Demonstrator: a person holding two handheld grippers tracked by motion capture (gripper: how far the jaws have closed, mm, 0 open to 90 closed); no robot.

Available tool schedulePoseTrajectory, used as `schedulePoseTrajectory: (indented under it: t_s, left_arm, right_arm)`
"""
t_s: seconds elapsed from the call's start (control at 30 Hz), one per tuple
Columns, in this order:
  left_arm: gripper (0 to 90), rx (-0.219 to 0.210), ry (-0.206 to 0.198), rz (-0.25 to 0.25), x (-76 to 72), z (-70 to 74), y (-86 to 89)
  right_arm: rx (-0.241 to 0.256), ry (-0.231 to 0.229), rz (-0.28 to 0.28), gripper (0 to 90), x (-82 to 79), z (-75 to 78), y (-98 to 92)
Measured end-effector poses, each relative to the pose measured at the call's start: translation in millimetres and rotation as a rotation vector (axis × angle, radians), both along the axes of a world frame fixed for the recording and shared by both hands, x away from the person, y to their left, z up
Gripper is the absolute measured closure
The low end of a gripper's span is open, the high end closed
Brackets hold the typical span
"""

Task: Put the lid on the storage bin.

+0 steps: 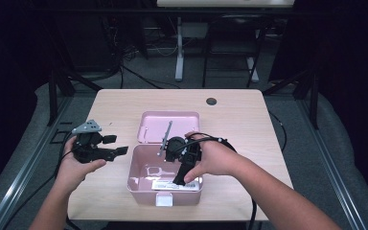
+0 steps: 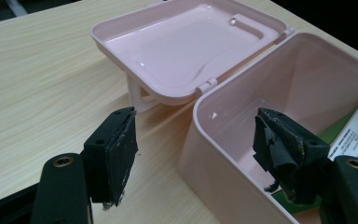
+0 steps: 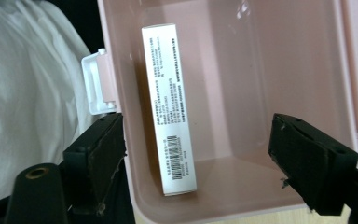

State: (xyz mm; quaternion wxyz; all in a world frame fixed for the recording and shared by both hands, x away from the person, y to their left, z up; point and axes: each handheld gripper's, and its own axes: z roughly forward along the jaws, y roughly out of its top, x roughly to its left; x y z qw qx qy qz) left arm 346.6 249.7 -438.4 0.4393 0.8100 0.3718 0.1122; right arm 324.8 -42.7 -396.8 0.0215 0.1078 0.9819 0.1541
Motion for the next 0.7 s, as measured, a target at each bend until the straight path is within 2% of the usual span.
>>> schedulePoseTrajectory:
  t_s: [0.13,0.27,0.3,0.47,0.6,0.7]
  left_arm:
    - [30.3,-0.003,-0.001,0.002,-0.5,0.1,-0.4]
    - [34.4,-0.012,-0.009,0.007,-1.0,0.5,-0.5]
    - [35.6,-0.011,-0.013,0.006,-1.2,0.5,-0.7]
    - [43.9,-0.021,-0.006,0.003,-2.0,-1.2,-0.9]
    - [44.4,-0.020,-0.025,0.013,-4.1,-2.1,-0.9]
    - [45.4,-0.045,-0.014,-0.003,-5.8,-2.5,-0.3]
  right_arm:
    - [0.028,-0.029,-0.031,13.7,1.5,-1.7,-7.5]
    - [0.053,-0.042,-0.076,14.5,5.0,-6.2,-15.8]
    - [0.057,-0.041,-0.089,16.2,6.6,-7.3,-17.6]
    - [0.108,-0.039,-0.154,35.7,15.4,-8.2,-27.6]
    - [0.158,-0.069,-0.194,41.8,20.0,-6.8,-34.2]
    - [0.181,-0.059,-0.227,43.4,24.0,-6.8,-38.1]
